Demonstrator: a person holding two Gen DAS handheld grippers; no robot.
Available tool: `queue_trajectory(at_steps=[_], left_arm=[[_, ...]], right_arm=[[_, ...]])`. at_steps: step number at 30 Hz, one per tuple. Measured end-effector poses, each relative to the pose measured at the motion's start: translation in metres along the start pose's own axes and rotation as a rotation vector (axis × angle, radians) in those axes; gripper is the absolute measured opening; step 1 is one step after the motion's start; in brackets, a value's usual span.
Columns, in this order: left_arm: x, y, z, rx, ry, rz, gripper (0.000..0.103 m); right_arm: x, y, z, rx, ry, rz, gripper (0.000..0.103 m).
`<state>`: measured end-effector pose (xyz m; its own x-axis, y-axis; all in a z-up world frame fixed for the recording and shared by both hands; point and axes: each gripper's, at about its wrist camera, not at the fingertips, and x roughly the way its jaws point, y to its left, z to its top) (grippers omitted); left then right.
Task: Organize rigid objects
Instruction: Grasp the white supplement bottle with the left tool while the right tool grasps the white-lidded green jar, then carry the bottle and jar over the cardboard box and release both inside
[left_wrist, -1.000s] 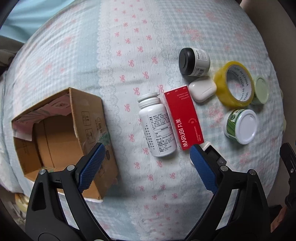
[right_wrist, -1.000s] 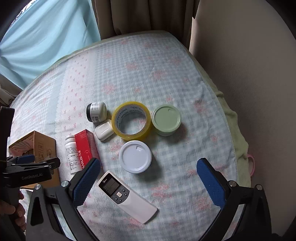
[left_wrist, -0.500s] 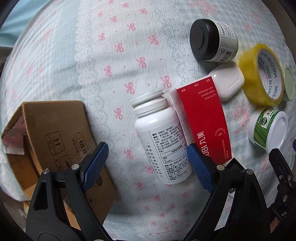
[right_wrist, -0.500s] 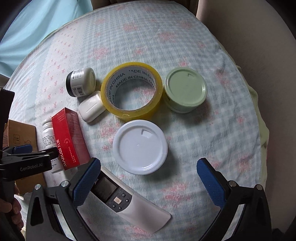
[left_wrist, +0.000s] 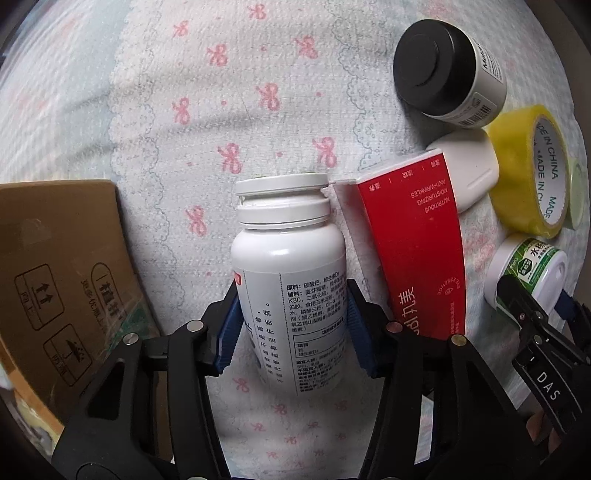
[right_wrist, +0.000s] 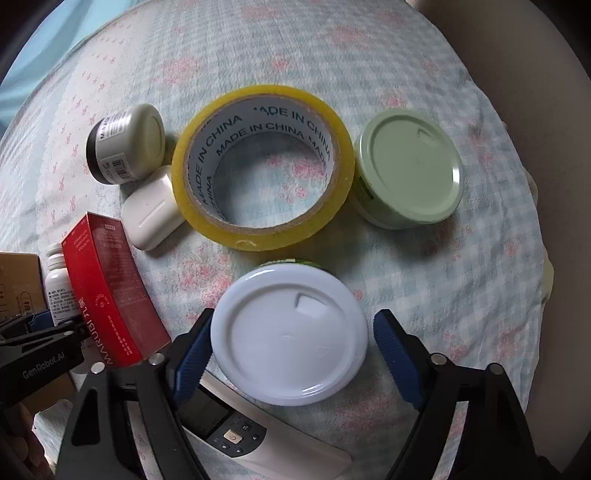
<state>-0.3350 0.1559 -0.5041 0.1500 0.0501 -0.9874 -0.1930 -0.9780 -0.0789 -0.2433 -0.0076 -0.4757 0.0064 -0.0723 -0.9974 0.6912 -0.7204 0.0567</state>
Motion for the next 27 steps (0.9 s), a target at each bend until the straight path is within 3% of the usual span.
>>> queue_trajectory(at_steps=[2,13,21,27], left_arm=[[-0.003,0.003,0.000,-0.016,-0.011,-0.015,0.047],[-0.025,0.018,-0.018,-0.059,-0.094,-0.036,0.047],[-0.092,0.020,-0.049,-0.062,-0.224,-0.066,0.047],[-0.154,0.015,-0.080,-0.079,-0.327,-0.099,0.047]], right_arm=[[0.001,0.000,0.000,0.007,0.010,0.006,0.066],[-0.010,-0.015,-0.006,0.026,-0.008,0.036,0.066],[-0.058,-0.037,-0.029,0.054,-0.083,0.074,0.066],[-0.123,-0.034,-0.039,0.022,-0.161,0.084,0.066]])
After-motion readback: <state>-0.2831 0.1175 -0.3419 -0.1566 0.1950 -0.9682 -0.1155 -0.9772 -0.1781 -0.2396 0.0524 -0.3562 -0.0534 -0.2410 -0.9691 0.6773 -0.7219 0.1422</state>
